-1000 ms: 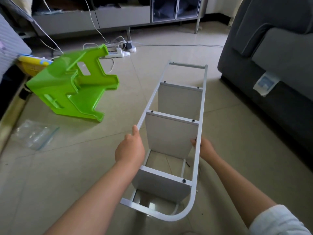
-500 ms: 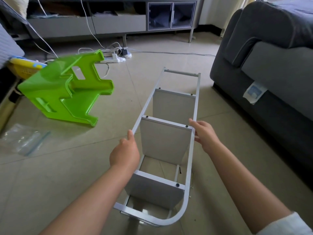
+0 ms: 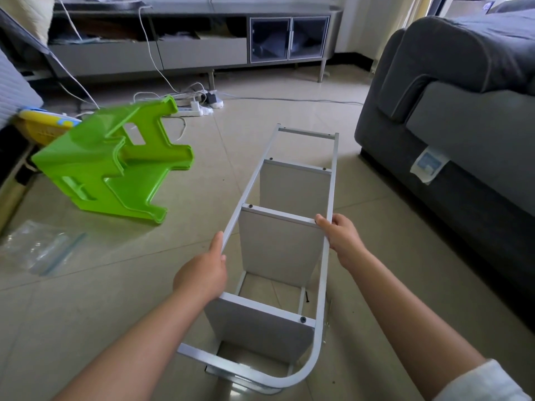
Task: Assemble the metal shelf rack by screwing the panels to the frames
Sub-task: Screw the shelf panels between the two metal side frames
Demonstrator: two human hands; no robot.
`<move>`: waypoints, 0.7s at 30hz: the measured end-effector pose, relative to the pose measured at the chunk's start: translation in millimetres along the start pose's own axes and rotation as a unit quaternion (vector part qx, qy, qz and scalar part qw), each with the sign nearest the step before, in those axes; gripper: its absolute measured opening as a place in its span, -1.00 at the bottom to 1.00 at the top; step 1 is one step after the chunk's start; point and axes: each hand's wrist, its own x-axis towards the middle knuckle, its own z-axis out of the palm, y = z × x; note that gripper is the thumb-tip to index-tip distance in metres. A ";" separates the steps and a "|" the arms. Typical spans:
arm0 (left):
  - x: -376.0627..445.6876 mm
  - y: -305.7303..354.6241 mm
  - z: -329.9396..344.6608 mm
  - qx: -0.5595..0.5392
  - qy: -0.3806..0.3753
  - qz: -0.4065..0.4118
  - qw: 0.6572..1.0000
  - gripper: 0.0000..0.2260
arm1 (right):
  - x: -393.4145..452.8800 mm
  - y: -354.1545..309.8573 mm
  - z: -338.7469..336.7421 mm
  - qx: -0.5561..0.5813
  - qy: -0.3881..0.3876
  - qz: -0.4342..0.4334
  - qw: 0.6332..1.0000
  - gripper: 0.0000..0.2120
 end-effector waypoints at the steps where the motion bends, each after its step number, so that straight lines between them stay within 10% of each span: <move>1: 1.6 -0.2 0.3 0.003 0.001 0.001 1.000 -0.55 | -1.3 0.6 2.2 0.003 -0.001 0.004 1.000 -0.81; 21: 6.0 -123.9 -31.6 -0.117 -0.004 -0.134 0.984 -0.63 | -15.1 -76.2 141.0 -0.164 0.006 -0.025 0.986 -0.63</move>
